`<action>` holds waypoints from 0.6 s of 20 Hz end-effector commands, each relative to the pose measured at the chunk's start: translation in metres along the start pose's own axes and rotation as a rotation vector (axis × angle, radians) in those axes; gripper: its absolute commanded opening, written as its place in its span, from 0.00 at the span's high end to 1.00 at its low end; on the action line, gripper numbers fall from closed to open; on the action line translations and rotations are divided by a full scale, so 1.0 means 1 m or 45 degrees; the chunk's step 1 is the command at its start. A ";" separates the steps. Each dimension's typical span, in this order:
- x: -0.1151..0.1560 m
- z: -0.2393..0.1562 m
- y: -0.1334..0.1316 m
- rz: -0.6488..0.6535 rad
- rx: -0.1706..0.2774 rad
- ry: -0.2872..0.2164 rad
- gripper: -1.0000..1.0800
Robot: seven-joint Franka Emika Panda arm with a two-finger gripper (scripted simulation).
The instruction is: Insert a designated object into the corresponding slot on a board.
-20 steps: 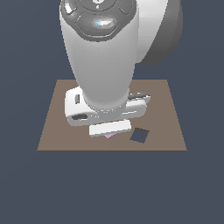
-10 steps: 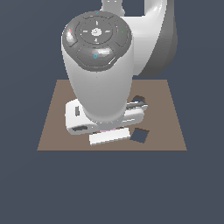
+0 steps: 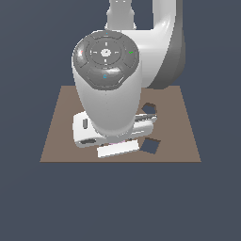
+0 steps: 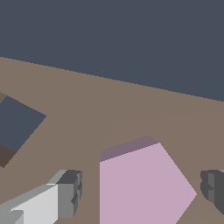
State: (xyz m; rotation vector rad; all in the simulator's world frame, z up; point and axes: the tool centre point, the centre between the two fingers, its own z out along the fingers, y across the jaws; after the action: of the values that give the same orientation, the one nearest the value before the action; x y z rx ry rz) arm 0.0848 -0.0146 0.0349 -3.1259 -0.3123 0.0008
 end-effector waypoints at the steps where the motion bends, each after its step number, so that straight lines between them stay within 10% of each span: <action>1: 0.000 0.005 0.000 -0.001 0.000 0.001 0.04; 2: 0.000 0.005 0.000 -0.001 0.000 0.001 0.04; 3: 0.000 0.005 0.000 -0.001 0.000 0.001 1.00; 12: 0.000 0.005 0.000 -0.001 0.000 0.001 1.00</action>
State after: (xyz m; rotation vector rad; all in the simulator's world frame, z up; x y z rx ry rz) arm 0.0856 -0.0150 0.0304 -3.1264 -0.3131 -0.0013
